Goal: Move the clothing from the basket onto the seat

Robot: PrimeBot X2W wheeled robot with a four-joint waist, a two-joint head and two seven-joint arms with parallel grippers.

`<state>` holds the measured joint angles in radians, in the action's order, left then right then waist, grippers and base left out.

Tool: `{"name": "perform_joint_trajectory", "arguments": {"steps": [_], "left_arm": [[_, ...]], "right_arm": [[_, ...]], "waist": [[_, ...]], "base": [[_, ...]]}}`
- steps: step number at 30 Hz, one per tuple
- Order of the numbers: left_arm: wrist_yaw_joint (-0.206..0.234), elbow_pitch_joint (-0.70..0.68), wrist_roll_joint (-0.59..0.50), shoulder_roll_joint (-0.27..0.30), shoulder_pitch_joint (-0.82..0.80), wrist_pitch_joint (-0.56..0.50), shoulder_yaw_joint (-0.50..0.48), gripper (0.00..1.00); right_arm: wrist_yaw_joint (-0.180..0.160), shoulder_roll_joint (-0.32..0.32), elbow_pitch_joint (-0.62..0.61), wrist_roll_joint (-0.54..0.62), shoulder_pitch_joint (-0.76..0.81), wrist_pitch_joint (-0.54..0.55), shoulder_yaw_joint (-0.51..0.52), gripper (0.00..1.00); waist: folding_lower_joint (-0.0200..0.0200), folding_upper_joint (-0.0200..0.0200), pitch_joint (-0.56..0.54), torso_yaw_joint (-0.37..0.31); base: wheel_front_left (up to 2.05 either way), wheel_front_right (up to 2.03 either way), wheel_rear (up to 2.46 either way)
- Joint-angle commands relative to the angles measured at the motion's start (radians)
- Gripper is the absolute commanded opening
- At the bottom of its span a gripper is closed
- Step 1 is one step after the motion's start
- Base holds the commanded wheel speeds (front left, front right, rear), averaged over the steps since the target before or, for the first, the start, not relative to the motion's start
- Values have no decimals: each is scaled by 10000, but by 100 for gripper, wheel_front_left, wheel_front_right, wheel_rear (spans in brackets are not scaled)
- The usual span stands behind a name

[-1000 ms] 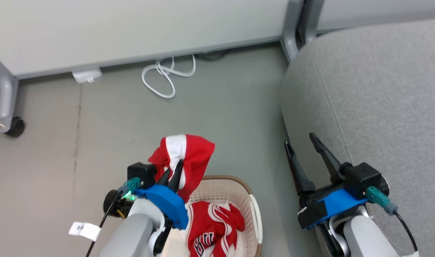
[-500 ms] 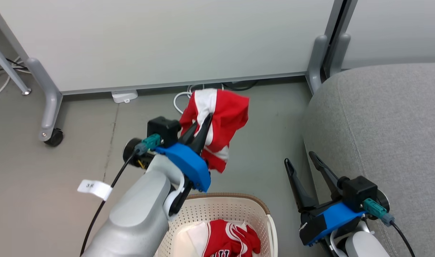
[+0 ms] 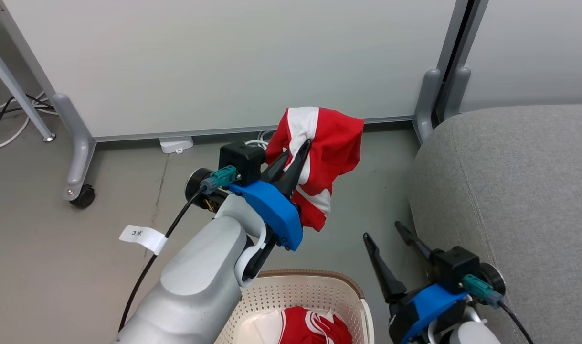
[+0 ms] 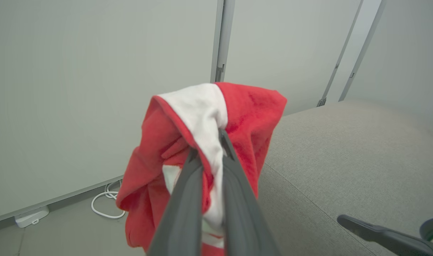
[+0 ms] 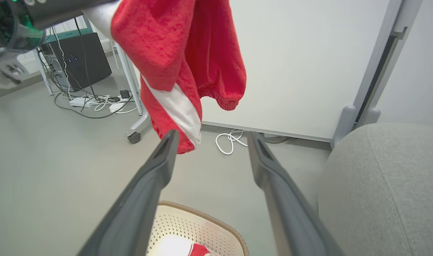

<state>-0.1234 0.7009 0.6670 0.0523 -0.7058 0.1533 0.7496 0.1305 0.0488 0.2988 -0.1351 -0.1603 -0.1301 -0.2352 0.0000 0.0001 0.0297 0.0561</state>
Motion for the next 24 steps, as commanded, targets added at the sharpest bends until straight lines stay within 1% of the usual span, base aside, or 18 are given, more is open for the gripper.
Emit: {"name": "perform_joint_trajectory", "arguments": {"steps": [1,8,13,14,24], "left_arm": [[63,-57,64,-2,-161,36,33,0],[91,-242,319,-17,-192,-129,503,0],[105,-498,576,-18,-248,-270,985,0],[105,-498,576,-18,-248,-270,985,0],[176,-870,996,-16,-510,-429,1671,0]], "right_arm": [[5,30,32,107,-125,53,-145,100],[3,30,886,162,-1144,344,-924,100],[3,30,1867,394,-2100,377,-1083,100],[3,30,1867,394,-2100,377,-1083,100],[3,30,3787,669,-3600,247,-1450,100]], "waist": [[0,-1,-2,15],[0,-1,-33,156],[0,-1,-26,389],[0,-1,-26,389],[0,-1,136,707]], "base": [[0,0,0],[0,0,0],[0,0,0],[0,0,0],[0,0,0]]}}
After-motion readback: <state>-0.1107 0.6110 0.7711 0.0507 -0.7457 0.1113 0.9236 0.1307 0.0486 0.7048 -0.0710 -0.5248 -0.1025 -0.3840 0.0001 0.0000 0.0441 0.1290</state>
